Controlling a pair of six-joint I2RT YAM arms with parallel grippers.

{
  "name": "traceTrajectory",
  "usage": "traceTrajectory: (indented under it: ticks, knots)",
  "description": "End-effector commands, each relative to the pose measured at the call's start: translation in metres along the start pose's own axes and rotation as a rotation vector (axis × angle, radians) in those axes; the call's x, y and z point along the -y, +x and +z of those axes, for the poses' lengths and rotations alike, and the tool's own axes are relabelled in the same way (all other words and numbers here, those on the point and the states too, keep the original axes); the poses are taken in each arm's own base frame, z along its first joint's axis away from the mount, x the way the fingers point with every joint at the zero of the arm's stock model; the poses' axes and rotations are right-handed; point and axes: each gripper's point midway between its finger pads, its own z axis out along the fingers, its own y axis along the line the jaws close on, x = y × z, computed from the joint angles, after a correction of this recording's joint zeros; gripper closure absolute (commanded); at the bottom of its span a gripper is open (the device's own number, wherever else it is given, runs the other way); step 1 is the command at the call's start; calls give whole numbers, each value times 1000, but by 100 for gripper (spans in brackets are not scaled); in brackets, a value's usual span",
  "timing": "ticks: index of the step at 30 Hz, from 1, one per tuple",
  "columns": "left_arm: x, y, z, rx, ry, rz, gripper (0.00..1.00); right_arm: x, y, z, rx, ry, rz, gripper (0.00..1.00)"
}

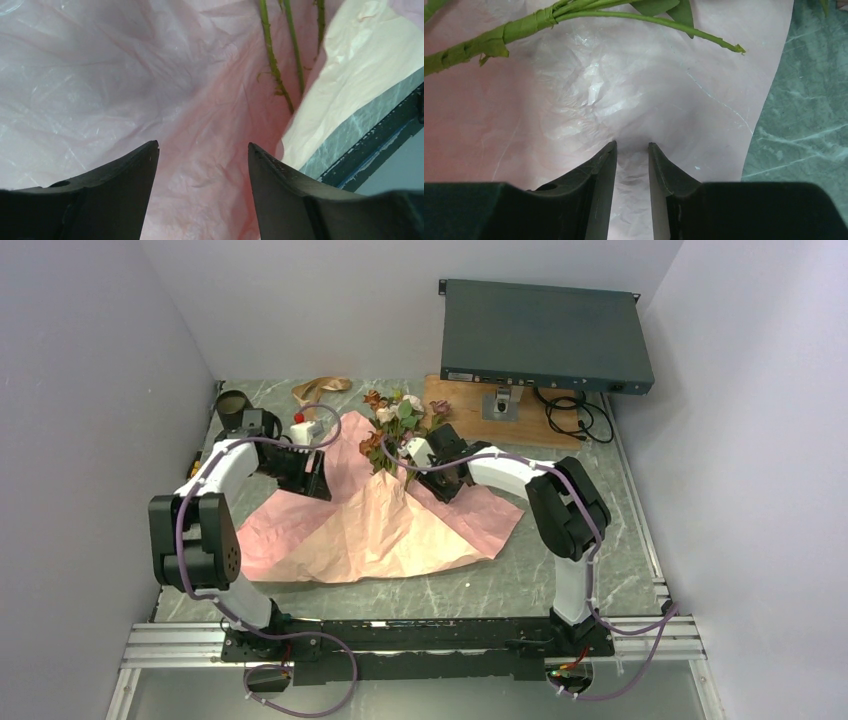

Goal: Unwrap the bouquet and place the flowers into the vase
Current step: Unfold the wrapping paper at the center of the board.

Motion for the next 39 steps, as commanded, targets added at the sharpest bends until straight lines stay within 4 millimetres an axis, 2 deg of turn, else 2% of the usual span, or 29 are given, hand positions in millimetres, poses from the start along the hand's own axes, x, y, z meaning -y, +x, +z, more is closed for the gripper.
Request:
traceTrajectory:
  ticks: [1,5,7,10,15,17,22,24,26,29,32,35,37,39]
  knots:
    - [-4,-7,21,-34,-19,-34,33,15,4,10,-37,21,33,69]
    - [30,8,42,-131,131,-37,43,24,4,17,-55,8,93,70]
    - [46,9,43,-136,200,-12,50,27,3,20,-59,9,97,70]
    - [72,0,30,-69,300,58,52,28,1,23,-60,3,100,70]
    - [121,-16,0,80,415,261,44,29,1,27,-62,-10,120,70]
    - [141,-15,-7,98,452,337,41,28,1,27,-60,-20,128,70]
    - [179,10,-1,32,503,494,31,22,-4,24,-45,-51,142,69]
    - [188,24,6,-12,508,561,31,20,-8,19,-33,-64,146,69]
    - [193,27,7,-16,498,572,32,19,-13,13,-20,-69,145,69]
    - [195,8,-5,70,481,533,28,20,-14,10,-16,-66,136,68]
    - [173,-30,-27,225,431,369,19,19,-11,11,-27,-73,131,68]
    - [132,-63,-42,331,366,198,16,18,-11,11,-24,-81,129,68]
    - [97,-69,-35,308,241,137,20,18,-13,11,-18,-83,128,68]
    - [65,-68,-20,261,113,147,25,18,-13,12,-21,-86,128,68]
